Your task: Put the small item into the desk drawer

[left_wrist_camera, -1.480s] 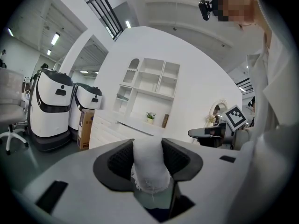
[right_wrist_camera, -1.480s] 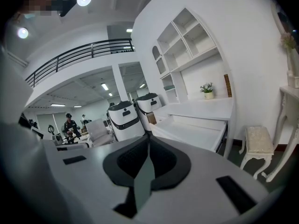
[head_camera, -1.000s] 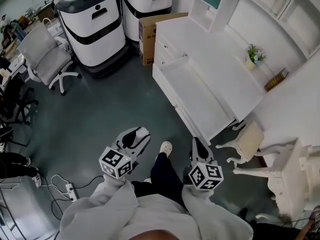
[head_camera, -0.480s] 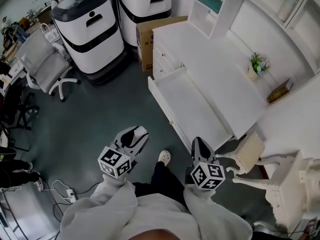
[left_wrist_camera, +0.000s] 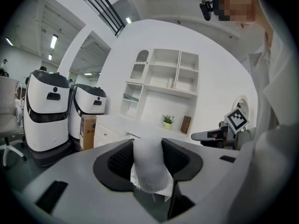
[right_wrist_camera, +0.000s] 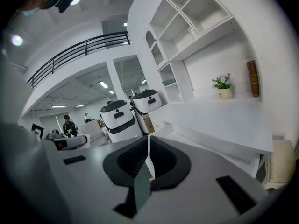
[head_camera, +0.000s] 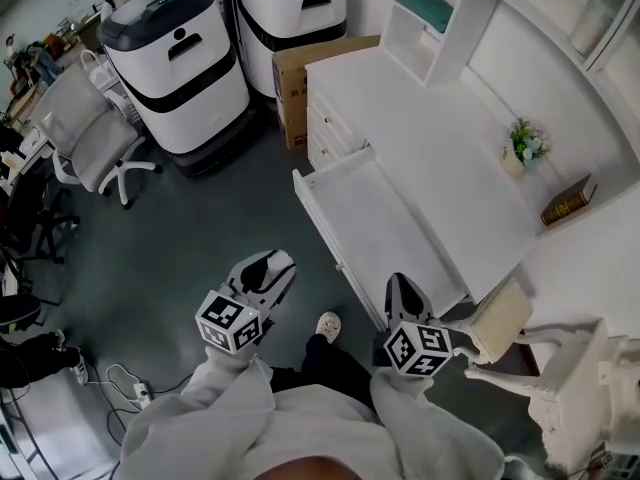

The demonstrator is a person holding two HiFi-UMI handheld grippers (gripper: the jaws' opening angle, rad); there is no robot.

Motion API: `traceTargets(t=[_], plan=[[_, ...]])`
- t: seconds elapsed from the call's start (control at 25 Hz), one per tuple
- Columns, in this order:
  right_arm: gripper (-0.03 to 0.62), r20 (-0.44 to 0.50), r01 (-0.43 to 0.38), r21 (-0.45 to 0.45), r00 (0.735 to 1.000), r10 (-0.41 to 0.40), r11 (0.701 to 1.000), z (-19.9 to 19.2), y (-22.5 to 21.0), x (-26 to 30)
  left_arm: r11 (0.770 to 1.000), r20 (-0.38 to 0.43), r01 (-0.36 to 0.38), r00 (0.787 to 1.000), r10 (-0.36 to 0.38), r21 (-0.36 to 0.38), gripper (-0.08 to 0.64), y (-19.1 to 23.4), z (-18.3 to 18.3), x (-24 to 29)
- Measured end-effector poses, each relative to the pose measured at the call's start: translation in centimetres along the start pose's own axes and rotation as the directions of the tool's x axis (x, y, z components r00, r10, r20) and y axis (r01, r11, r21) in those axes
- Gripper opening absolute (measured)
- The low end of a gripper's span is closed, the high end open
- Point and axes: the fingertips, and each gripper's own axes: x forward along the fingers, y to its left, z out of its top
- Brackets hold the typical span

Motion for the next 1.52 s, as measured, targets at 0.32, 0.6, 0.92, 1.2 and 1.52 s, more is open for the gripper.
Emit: traceTargets(t=[0.32,0.6,0.92,1.2,1.52], plan=[[0.038,-0.010,-0.006,0.009,1.000,0.007,1.000,1.2,-1.9,3.1,1.000,-0.012,0.020,1.000,-0.020,-0.005,0.188,0.7,0.4,3.5],[0.038,-0.025,0.004,0.033,1.000,-0.004,0.999,0.9,-3.9,4.7,0.999,-0.030,0.044,0.999,-0.044,0.000,0.187,0.5,0.1,6.5],[0.038,-0.021,-0.001,0.080,1.000,0.003,0.997,0.1,-4.4,4.0,0.993,-0.097,0.114,0.989,-0.114,-0.004,0.187,-2.0,-1.5,7.9],[0.038,-0.019,0.026,0.114,1.000,-0.024,0.993,-0.4,-5.4,3.2,0.986,-0.107,0.166,0.981,-0.163,0.024,0.187,-3.1,-0.9,10.1],[0.038,0.008,0.100,0.127,0.995,-0.101,0.987,0.5,-6.8,3.5,0.969,-0.136,0.243,0.962,-0.235,0.043,0.189,-2.6,0.0,14.1]])
